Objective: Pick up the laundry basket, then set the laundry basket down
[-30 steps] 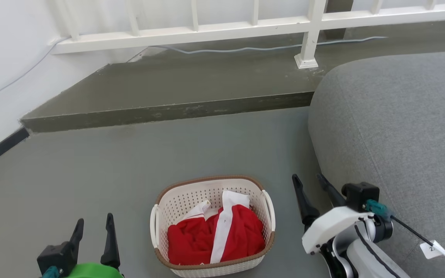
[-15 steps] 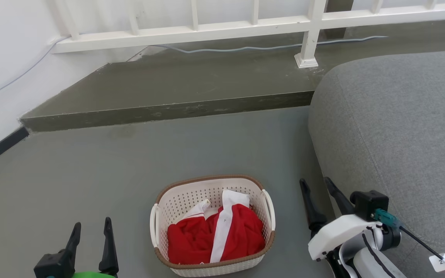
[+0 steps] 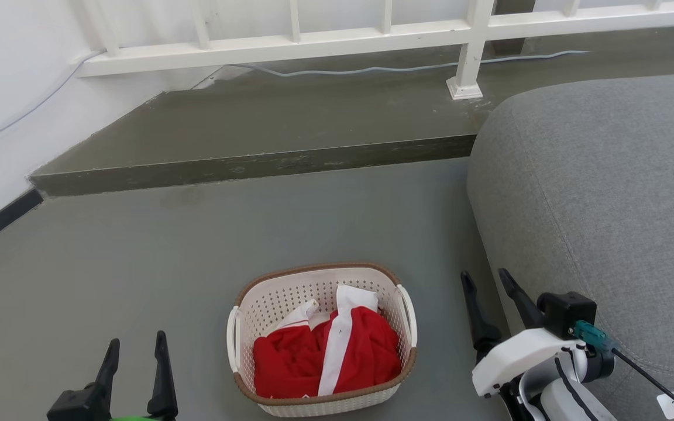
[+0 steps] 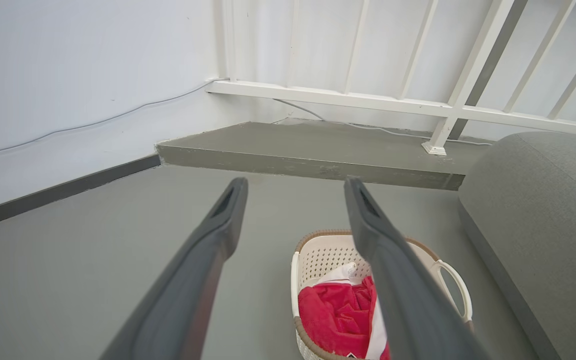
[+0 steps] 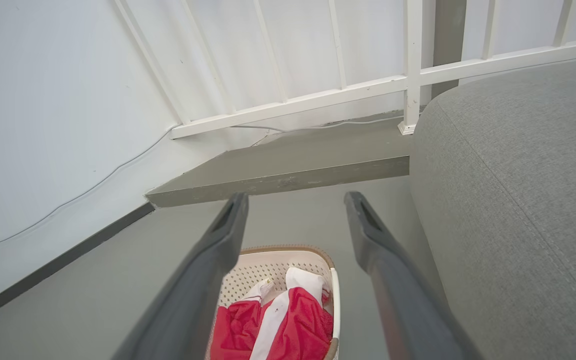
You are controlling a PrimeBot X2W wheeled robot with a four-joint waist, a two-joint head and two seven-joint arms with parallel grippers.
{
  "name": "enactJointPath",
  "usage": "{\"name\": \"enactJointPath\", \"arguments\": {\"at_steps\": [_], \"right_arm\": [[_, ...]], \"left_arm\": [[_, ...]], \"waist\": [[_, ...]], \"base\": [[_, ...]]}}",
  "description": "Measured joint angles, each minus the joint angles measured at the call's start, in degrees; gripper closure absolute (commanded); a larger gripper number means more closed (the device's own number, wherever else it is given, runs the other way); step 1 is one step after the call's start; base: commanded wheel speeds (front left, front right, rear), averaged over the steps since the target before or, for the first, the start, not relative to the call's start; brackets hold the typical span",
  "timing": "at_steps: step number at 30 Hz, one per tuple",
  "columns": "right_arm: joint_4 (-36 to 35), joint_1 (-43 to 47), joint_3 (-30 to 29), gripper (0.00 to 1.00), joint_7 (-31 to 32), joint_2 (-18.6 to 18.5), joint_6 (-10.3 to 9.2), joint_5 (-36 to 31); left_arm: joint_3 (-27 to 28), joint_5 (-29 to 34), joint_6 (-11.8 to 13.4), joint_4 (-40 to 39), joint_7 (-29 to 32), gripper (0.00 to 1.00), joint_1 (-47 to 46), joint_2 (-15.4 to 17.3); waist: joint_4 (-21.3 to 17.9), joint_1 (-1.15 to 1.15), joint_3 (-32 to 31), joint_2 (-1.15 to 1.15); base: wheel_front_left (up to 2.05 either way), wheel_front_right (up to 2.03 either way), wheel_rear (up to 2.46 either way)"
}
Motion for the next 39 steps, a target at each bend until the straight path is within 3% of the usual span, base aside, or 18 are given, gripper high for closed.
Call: {"name": "enactJointPath", "arguments": {"at_steps": [17,18,27,39], "right_arm": [[-0.65,1.12,-0.93,0.0,0.0,0.14,0.15,-0.63],[-0.7,1.17,-0.99,1.0,0.0,0.14,0.15,-0.71],[1.52,3.69,-0.97,1.0,0.1,0.19,0.15,-0.01],[0.02,3.7,-3.08,1.0,1.36,0.26,1.35,8.92]], "left_arm": [[0.88,1.35,-0.08,-1.19,0.0,0.0,1.1,-0.26],[0.94,1.35,-0.08,-1.19,0.0,1.0,1.18,-0.3],[0.64,0.49,-0.15,1.77,0.26,1.0,1.46,-1.36],[1.1,-8.49,-1.15,2.22,2.05,1.0,1.37,-1.36]], "waist": [[0.07,0.0,0.16,0.0],[0.08,0.0,0.17,0.0],[0.14,0.0,0.2,0.0],[0.42,0.0,0.32,0.0]], "base": [[0.0,0.0,0.0],[0.0,0.0,0.0],[0.0,0.0,0.0],[0.0,0.0,0.0]]}}
